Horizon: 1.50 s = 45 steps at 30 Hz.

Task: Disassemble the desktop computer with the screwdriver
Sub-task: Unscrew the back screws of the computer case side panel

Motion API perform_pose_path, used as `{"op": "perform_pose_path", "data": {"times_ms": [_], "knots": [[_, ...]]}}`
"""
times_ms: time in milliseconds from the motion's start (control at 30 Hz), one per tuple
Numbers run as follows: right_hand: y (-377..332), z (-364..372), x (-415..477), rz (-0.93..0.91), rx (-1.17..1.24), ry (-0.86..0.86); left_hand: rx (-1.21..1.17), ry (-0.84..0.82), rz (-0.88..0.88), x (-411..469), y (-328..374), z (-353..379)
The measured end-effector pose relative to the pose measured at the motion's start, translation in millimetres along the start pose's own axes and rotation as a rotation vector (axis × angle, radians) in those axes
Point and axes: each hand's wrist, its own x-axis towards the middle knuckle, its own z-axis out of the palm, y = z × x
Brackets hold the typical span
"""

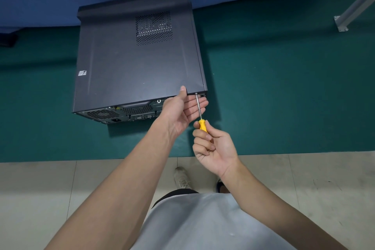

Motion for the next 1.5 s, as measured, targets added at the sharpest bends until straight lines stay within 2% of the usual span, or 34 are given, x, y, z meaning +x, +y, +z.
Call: {"op": "perform_pose_path", "data": {"times_ms": [100, 233, 400, 533, 600, 700, 800, 867, 933, 1000, 1100, 1233, 1267, 1333, 1433, 1500], "knots": [[1.2, 5.7, -0.5, -0.085, -0.141, 0.054, -0.011, -0.003, -0.001, -0.4, 0.6, 0.6], [7.9, 14.3, 2.5, -0.272, -0.497, 0.227, -0.031, -0.011, -0.009, -1.2, 0.1, 0.7], [19.2, 23.3, 6.1, -0.411, -0.799, 0.422, -0.03, -0.011, -0.014, -1.4, 1.4, 0.7], [23.4, 25.3, 5.3, -0.583, -1.504, 0.69, -0.025, -0.003, -0.027, -1.2, 1.3, 1.3], [25.9, 26.7, 6.5, -0.596, -1.624, 0.752, -0.02, 0.007, -0.027, -2.4, 2.1, 1.9], [25.3, 27.1, 10.2, -0.544, -1.476, 0.689, 0.044, 0.07, 0.041, -4.7, -1.0, 6.3], [16.0, 29.3, 1.9, -0.416, -1.017, 0.504, 0.115, 0.147, 0.116, -7.4, -5.5, 15.0], [4.3, 29.0, -10.1, -0.257, -0.708, 0.327, 0.101, 0.194, 0.122, -7.2, -6.7, 20.2], [-5.0, 26.0, -21.1, -0.08, -0.539, 0.182, 0.087, 0.217, 0.118, -6.4, -6.1, 22.6], [-10.8, 22.4, -27.3, -0.01, -0.518, 0.11, 0.081, 0.212, 0.111, -6.2, -6.1, 22.1], [-12.6, 24.2, -27.4, -0.082, -0.622, 0.13, 0.058, 0.179, 0.113, -8.3, -5.8, 21.5], [0.2, 28.8, -17.9, -0.305, -1.061, 0.371, 0.04, 0.132, 0.118, -10.2, -3.2, 21.9], [2.1, 29.5, -16.7, -0.33, -1.107, 0.406, 0.036, 0.125, 0.114, -10.2, -3.3, 21.7], [0.8, 31.3, -17.7, -0.254, -1.03, 0.367, 0.04, 0.119, 0.117, -10.0, -3.6, 20.9], [-11.8, 34.0, -28.0, -0.032, -0.732, 0.236, 0.036, 0.09, 0.124, -11.3, -3.9, 18.7], [-15.2, 32.4, -30.1, -0.061, -0.767, 0.242, 0.039, 0.066, 0.124, -12.7, -4.2, 15.8]]}}
